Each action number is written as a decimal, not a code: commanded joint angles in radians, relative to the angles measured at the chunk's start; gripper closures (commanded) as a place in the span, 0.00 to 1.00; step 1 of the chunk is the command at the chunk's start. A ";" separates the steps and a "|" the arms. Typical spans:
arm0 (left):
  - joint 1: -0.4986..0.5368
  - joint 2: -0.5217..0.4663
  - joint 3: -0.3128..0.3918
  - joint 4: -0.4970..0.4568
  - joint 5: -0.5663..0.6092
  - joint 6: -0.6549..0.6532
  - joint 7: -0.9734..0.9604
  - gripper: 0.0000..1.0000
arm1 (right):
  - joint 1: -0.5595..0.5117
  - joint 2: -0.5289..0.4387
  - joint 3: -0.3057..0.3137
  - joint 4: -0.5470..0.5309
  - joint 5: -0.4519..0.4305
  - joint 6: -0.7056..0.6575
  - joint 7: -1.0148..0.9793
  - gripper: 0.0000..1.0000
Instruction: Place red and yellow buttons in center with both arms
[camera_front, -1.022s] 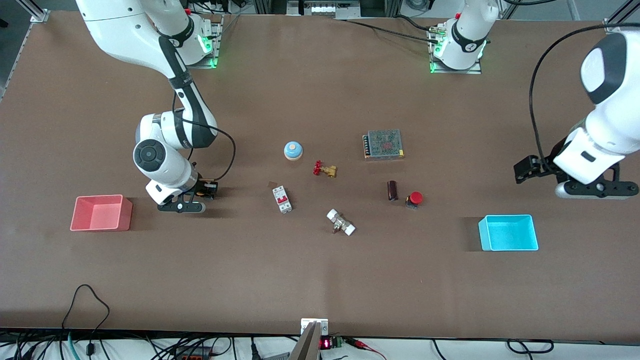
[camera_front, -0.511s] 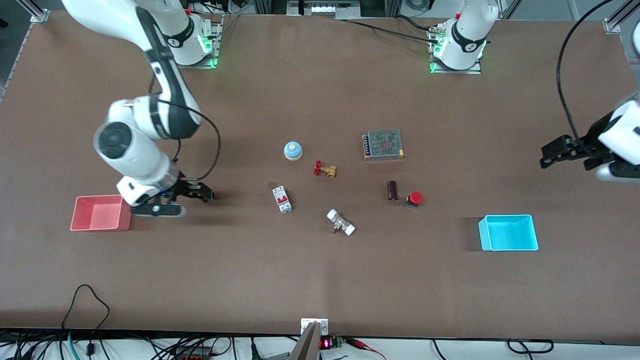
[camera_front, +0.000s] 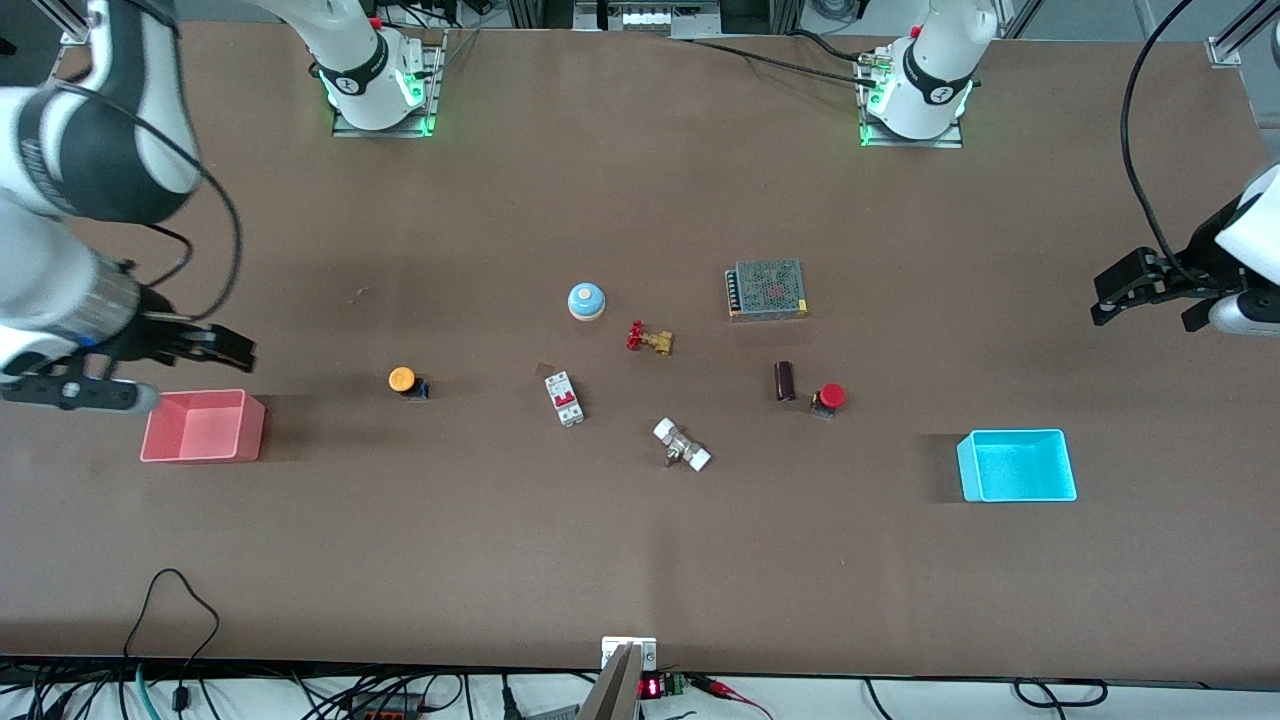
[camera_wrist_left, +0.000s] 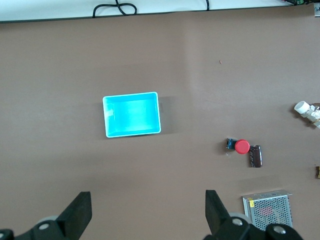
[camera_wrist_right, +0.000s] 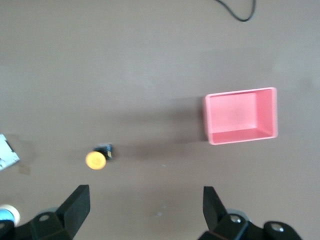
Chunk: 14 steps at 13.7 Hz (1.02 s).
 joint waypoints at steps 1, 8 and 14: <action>0.008 -0.058 -0.011 -0.070 -0.011 0.028 0.014 0.00 | -0.002 -0.030 -0.052 0.018 -0.003 -0.044 -0.112 0.00; 0.008 -0.067 -0.017 -0.069 0.017 0.004 -0.068 0.00 | -0.001 -0.046 -0.054 0.022 0.009 -0.048 -0.126 0.00; 0.009 -0.102 -0.022 -0.067 0.017 0.002 -0.068 0.00 | -0.410 -0.121 0.365 0.015 -0.047 -0.109 -0.116 0.00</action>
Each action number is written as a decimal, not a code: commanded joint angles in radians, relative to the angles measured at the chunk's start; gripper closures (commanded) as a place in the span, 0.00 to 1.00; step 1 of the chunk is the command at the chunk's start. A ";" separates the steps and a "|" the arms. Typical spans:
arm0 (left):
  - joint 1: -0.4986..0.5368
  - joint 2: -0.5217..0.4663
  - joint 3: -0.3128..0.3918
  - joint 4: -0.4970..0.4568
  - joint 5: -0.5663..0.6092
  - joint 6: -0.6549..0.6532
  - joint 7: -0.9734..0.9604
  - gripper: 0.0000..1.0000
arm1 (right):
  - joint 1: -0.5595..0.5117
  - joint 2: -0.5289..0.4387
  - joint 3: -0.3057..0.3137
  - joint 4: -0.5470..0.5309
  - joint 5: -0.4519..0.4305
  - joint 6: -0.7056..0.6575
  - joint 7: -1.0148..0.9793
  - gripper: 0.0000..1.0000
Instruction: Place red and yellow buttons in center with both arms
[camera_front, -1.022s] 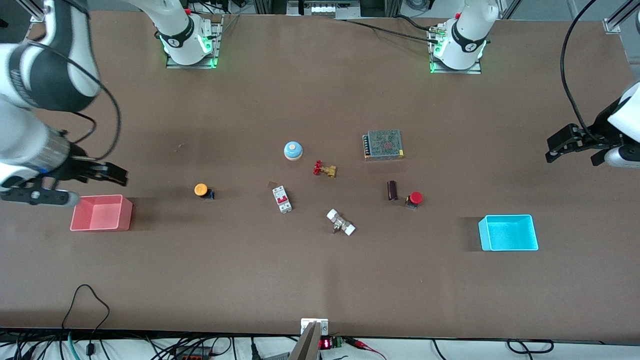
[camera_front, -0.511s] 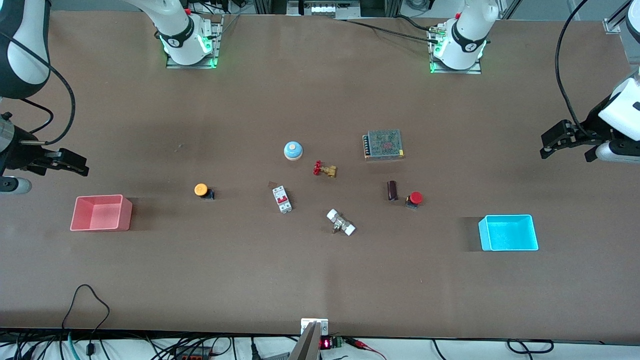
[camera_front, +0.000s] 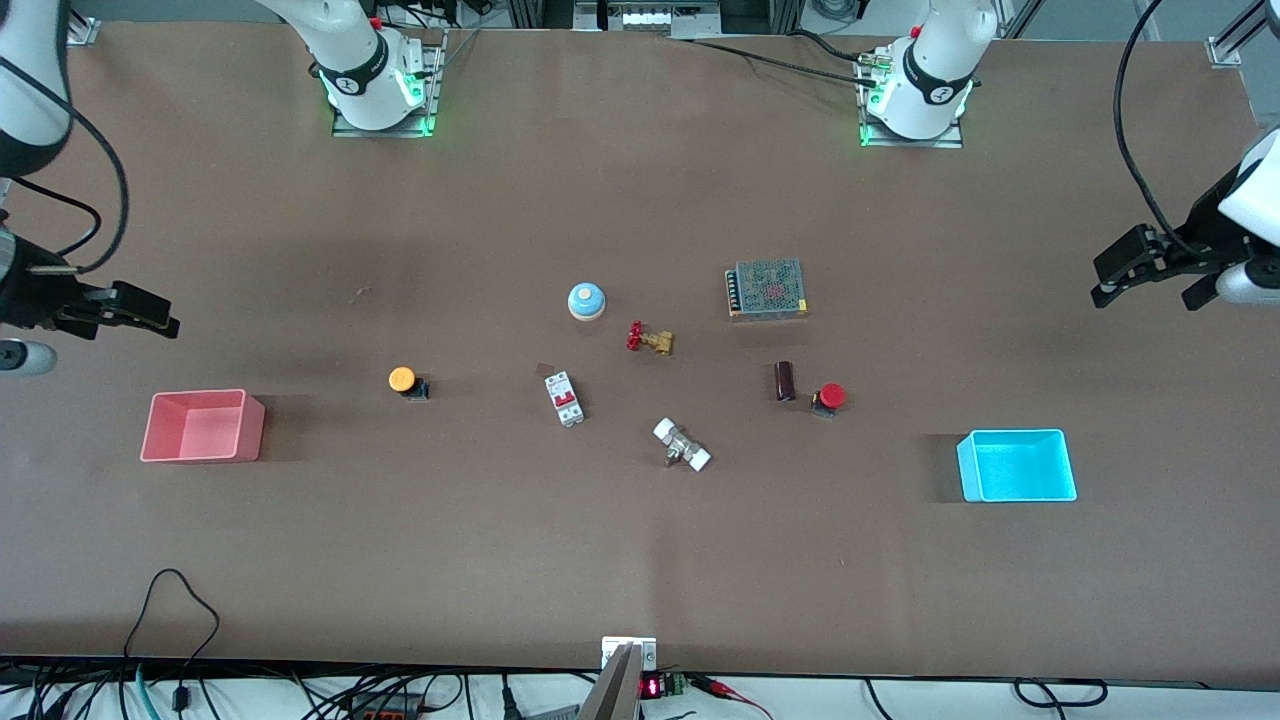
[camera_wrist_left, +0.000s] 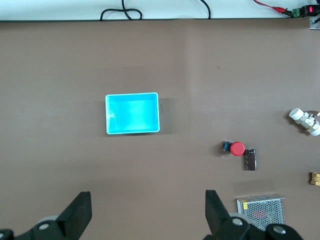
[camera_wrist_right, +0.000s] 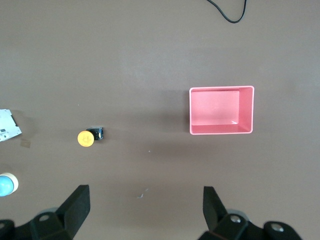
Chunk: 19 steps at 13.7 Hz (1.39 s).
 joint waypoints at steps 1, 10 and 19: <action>0.009 -0.027 -0.013 -0.026 0.015 -0.002 -0.013 0.00 | -0.095 -0.056 0.097 -0.018 -0.029 -0.038 0.000 0.00; 0.009 -0.031 -0.012 -0.026 0.015 -0.016 -0.015 0.00 | -0.072 -0.172 0.106 -0.147 -0.072 -0.042 0.058 0.00; 0.009 -0.031 -0.013 -0.030 0.015 -0.017 -0.016 0.00 | -0.075 -0.174 0.103 -0.139 -0.079 -0.060 0.052 0.00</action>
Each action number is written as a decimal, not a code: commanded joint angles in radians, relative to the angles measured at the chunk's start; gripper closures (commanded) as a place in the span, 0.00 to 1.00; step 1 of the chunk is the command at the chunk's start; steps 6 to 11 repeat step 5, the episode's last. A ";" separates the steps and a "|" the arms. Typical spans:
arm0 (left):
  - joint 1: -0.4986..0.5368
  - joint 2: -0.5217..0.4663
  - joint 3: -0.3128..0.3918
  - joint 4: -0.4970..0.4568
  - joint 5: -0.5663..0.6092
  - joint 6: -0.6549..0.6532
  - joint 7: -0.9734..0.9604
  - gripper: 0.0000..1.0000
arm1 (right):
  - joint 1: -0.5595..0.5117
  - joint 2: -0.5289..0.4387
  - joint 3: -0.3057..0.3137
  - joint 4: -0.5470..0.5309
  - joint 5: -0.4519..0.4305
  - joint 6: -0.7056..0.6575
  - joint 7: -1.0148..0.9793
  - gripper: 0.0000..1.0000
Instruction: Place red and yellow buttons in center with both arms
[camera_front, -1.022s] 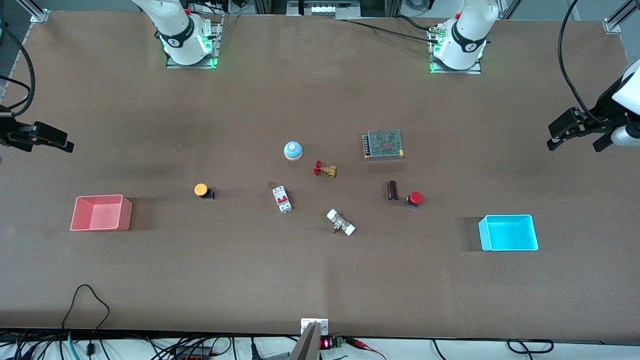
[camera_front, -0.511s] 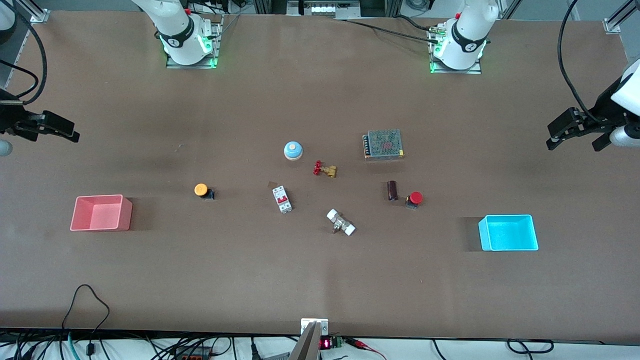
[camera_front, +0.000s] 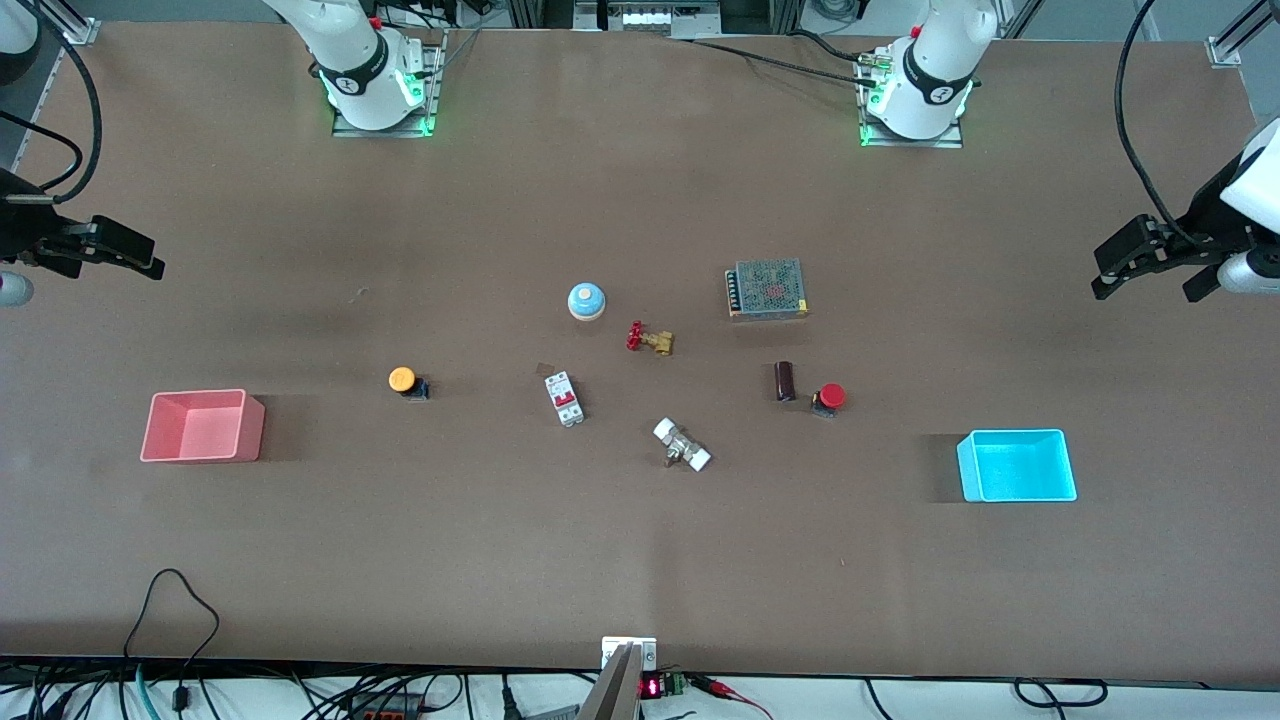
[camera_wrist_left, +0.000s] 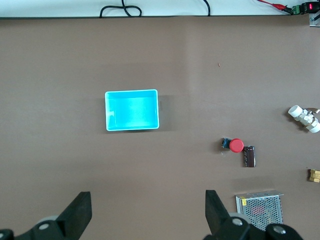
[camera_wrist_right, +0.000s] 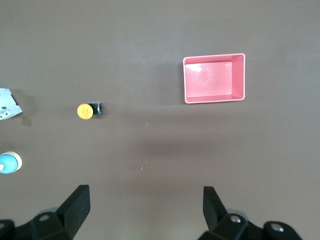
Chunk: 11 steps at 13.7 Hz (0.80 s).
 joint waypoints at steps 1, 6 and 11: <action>0.009 -0.025 -0.011 -0.025 0.015 -0.005 -0.013 0.00 | -0.003 -0.027 0.008 -0.017 -0.020 -0.007 -0.007 0.00; 0.011 -0.025 -0.013 -0.025 0.015 -0.005 -0.013 0.00 | -0.003 -0.026 0.008 -0.011 -0.020 -0.015 -0.007 0.00; 0.011 -0.025 -0.013 -0.025 0.015 -0.005 -0.013 0.00 | -0.003 -0.026 0.008 -0.011 -0.020 -0.015 -0.007 0.00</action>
